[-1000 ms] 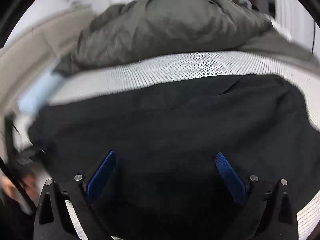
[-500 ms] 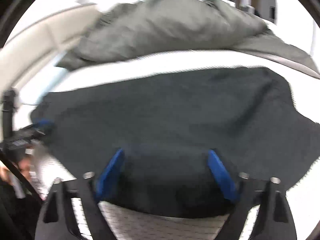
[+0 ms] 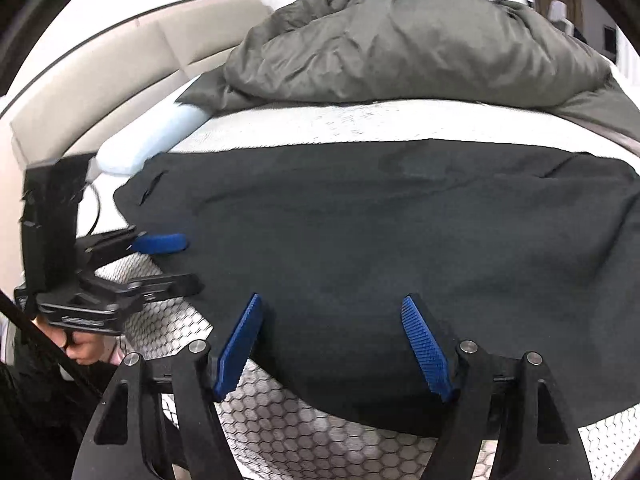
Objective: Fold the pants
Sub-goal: 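Close the left gripper on the pants edge near the right gripper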
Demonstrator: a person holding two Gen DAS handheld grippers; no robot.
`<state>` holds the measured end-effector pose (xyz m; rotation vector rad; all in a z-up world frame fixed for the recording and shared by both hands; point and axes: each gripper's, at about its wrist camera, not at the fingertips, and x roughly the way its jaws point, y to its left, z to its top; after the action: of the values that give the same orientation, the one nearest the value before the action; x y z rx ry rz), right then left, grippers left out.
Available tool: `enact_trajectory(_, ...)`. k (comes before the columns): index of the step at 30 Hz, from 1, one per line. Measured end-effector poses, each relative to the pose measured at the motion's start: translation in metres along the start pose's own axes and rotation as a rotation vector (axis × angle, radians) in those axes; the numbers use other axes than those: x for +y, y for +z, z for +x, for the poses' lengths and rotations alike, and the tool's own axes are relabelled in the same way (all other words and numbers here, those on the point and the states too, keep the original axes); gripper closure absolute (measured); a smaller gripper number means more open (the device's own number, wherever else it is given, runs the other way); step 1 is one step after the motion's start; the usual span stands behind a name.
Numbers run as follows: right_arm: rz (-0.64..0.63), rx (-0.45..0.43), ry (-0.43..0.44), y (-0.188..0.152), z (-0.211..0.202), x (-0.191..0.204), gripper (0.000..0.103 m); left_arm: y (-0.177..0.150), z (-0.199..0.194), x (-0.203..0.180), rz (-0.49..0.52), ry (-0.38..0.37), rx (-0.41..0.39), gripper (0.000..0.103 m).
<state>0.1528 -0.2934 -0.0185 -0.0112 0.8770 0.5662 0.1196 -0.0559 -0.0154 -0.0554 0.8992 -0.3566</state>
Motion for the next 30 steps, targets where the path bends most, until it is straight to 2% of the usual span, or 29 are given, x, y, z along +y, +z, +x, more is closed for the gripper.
enact_trajectory(2, 0.017, 0.001, -0.012, -0.001, 0.000, -0.004, 0.028, -0.002, -0.006, -0.001, 0.022, 0.007, -0.010, 0.030)
enact_trajectory(5, 0.026, 0.005, -0.021, -0.010, -0.012, -0.007, 0.028, -0.008, -0.004, -0.008, 0.072, -0.002, 0.017, 0.029)
enact_trajectory(8, 0.026, 0.006, -0.024, -0.010, -0.013, -0.008, 0.029, -0.012, 0.001, -0.018, 0.160, 0.071, 0.032, 0.028)
enact_trajectory(11, 0.028, 0.008, -0.026, -0.012, -0.015, -0.009, 0.028, -0.011, 0.009, -0.015, 0.136, 0.121, 0.050, 0.028)
enact_trajectory(14, 0.029, 0.011, -0.026, -0.012, -0.014, -0.009, 0.028, -0.009, 0.013, -0.011, 0.117, 0.126, 0.037, 0.029)
enact_trajectory(16, 0.031, 0.011, -0.024, -0.012, -0.015, -0.010, 0.028, -0.008, 0.011, -0.012, 0.119, 0.118, 0.010, 0.038)
enact_trajectory(19, 0.039, 0.013, -0.019, -0.011, -0.014, -0.012, 0.028, -0.007, 0.010, -0.017, 0.139, 0.101, -0.013, 0.057)
enact_trajectory(21, 0.044, 0.012, -0.020, -0.012, -0.014, -0.012, 0.028, -0.007, 0.010, -0.023, 0.161, 0.077, -0.026, 0.079)
enact_trajectory(23, 0.045, 0.012, -0.016, -0.012, -0.014, -0.013, 0.028, -0.007, 0.011, -0.027, 0.181, 0.065, -0.027, 0.091)
enact_trajectory(30, 0.064, 0.027, -0.012, -0.014, -0.016, -0.021, 0.029, -0.014, 0.002, -0.023, 0.213, -0.003, 0.029, 0.096)
